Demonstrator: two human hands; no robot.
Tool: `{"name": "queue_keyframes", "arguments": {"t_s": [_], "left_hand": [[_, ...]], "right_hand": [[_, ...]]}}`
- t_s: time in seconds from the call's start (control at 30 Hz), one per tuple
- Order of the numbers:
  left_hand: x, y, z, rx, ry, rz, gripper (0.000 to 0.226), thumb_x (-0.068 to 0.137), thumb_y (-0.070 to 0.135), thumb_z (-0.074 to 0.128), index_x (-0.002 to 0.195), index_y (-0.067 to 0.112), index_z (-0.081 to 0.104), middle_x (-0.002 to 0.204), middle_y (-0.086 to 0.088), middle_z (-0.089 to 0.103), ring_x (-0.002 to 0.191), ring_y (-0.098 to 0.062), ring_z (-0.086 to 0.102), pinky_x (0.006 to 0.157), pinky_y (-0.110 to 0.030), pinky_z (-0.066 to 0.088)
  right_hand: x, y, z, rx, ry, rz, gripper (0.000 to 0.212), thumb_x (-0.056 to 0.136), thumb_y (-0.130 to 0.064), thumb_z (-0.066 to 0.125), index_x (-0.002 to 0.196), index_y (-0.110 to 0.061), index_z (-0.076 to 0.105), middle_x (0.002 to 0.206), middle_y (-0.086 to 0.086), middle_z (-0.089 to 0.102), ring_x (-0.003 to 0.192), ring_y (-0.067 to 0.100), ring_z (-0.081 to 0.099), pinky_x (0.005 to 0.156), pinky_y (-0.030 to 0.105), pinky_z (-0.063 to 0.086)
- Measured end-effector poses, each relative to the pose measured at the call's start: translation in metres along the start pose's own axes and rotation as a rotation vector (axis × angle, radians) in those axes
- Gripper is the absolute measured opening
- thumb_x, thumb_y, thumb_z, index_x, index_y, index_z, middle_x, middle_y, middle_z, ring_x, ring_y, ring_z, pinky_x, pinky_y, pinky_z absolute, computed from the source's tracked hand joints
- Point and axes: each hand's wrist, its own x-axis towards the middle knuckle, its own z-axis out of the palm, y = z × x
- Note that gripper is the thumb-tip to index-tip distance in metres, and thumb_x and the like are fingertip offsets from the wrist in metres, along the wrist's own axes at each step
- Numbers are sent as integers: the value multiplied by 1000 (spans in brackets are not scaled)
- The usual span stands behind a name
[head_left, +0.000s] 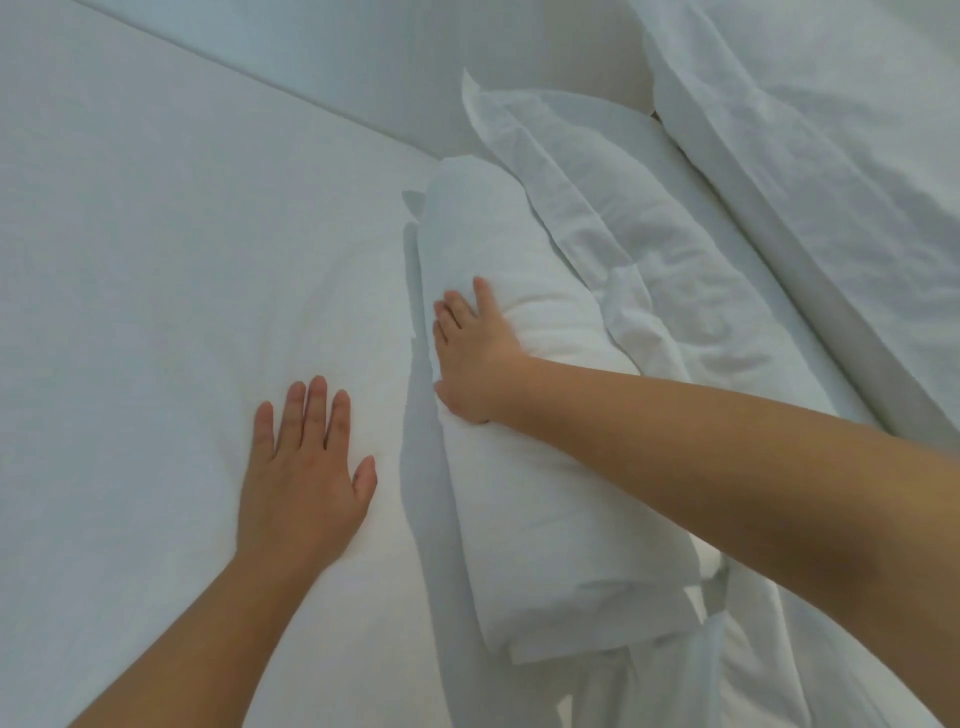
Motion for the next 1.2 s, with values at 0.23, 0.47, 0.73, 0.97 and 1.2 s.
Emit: {"name": "queue_keyframes", "arguments": {"t_s": [0.23,0.47,0.73,0.97,1.2], "left_hand": [[1,0,1,26,1,4,73,91,46,22,145,-1,37,153,-22,32,143,-35,29,118,-51,9],[-4,-3,0,52,-23,24,75,91,48,18,147,1,34,155,-20,28,145,-34,25,119,-49,6],[-22,-4,-7,68,-55,27,71,95,46,13,152,6,21,159,-16,18,149,-30,12,120,-48,0],[-34,-3,-13,68,-82,13,71,95,48,15,154,9,8,162,-13,5,150,-28,1,120,-47,-5],[-30,-2,-9,67,-81,8,75,94,53,11,154,9,7,162,-14,3,150,-28,-1,119,-48,-8]], "right_hand": [[-9,3,1,9,20,-170,72,100,-50,21,154,-4,10,163,15,2,150,30,-6,116,60,-8],[-23,24,13,-28,-77,-546,65,101,-52,16,152,-13,28,161,0,22,151,18,5,119,54,-6],[-62,17,17,26,-213,-752,58,103,-52,16,154,-27,23,161,-13,20,150,11,9,121,47,-6],[-104,5,20,163,-330,-912,51,102,-55,20,151,-41,26,158,-22,21,148,5,10,120,42,-7],[-109,14,30,195,-251,-977,56,102,-55,16,153,-35,26,158,-20,23,148,4,12,121,37,-3]]}}
